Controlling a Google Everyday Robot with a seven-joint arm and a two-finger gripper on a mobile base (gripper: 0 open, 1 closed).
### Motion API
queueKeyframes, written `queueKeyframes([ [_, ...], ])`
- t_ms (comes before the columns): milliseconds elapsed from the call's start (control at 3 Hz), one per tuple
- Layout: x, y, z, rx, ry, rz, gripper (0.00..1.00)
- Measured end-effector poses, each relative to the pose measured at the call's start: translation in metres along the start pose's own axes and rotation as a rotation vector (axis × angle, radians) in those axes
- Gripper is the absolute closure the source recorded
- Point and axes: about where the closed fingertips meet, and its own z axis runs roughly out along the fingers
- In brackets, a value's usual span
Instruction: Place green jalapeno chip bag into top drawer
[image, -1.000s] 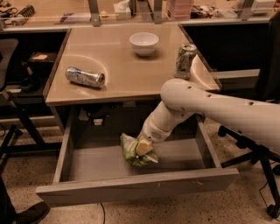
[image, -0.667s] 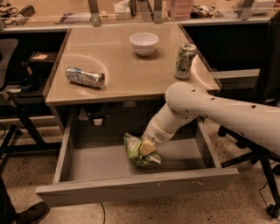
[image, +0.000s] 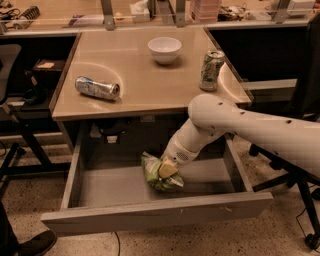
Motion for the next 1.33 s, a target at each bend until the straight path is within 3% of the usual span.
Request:
queueKeyframes([
  [667,0.0000,0.0000,0.0001,0.000,0.000,0.000,0.11],
  [1000,0.0000,0.0001,0.0001,0.000,0.000,0.000,0.00],
  [1333,0.0000,0.0001,0.0001,0.000,0.000,0.000,0.00],
])
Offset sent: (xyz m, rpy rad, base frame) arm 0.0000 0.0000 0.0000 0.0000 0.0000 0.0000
